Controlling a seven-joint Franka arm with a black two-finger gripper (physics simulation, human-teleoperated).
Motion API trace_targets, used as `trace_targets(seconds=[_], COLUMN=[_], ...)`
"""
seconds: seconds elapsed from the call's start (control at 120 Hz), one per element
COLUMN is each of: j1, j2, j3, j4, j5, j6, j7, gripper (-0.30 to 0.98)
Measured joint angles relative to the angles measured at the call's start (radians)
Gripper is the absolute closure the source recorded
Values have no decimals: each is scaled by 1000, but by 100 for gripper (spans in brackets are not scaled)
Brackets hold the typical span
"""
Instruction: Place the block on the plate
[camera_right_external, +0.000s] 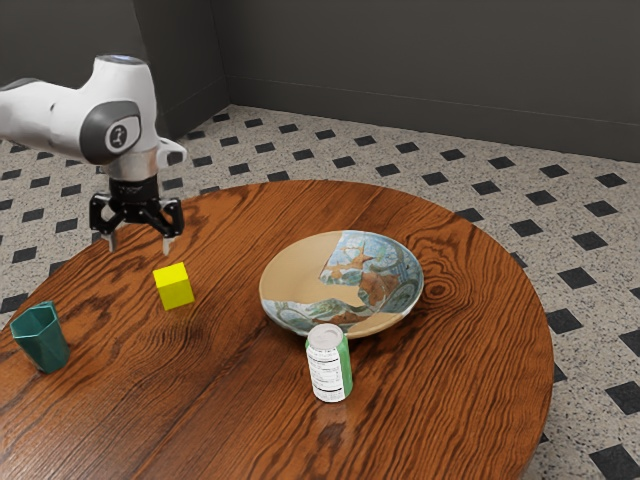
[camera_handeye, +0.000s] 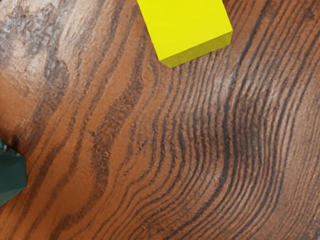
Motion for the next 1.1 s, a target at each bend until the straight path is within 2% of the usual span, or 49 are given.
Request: trace_targets(seconds=[0.233,0.542,0.783,1.1], j1=[11,30,45,92], j2=[126,225,323,441], j3=[38,58,57,32], j4=[-6,10,92,215], j5=[-87,-110,-110,-117], j6=[150,259,305,323], j7=[-153,-275,-295,-220], gripper=[0,0,0,0])
